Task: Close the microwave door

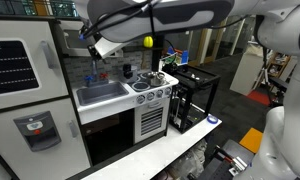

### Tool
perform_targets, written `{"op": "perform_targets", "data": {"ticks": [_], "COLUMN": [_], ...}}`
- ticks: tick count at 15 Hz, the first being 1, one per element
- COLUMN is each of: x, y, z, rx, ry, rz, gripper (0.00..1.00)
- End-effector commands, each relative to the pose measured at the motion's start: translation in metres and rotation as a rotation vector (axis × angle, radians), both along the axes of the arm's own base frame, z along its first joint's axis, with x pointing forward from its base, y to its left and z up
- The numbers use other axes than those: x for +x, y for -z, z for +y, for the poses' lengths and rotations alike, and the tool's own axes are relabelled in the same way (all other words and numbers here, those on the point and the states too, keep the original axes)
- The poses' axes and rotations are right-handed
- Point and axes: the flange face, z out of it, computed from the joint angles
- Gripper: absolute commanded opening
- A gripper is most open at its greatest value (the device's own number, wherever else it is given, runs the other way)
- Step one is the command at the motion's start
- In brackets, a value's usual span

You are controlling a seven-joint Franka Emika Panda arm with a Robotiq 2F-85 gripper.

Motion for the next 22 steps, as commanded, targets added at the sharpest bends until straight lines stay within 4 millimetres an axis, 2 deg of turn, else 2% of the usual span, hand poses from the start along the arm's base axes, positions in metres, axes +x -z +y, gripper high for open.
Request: {"op": "perform_targets", "data": {"ticks": [1, 4, 6, 9, 11, 18, 22], "x": [0.022, 0.050, 0.069, 0.087, 0.093, 0.095, 0.106], "y": [0.017, 0.034, 0.044, 0.049, 0.048, 0.033, 0.029], "z": [0.018, 0.018, 0.009, -0.005, -0.013, -0.027, -0.040], "rx": [-0.042, -0.073, -0.082, -0.106, -0.124, -0.170, -0.167], "ry": [-0.105, -0.154, -0.160, -0.156, -0.156, -0.161, -0.149], "rz": [-0.125, -0.223, -0.265, -0.316, -0.346, -0.468, -0.513], "gripper": [1.00, 1.00, 1.00, 1.00, 1.00, 1.00, 1.00]}}
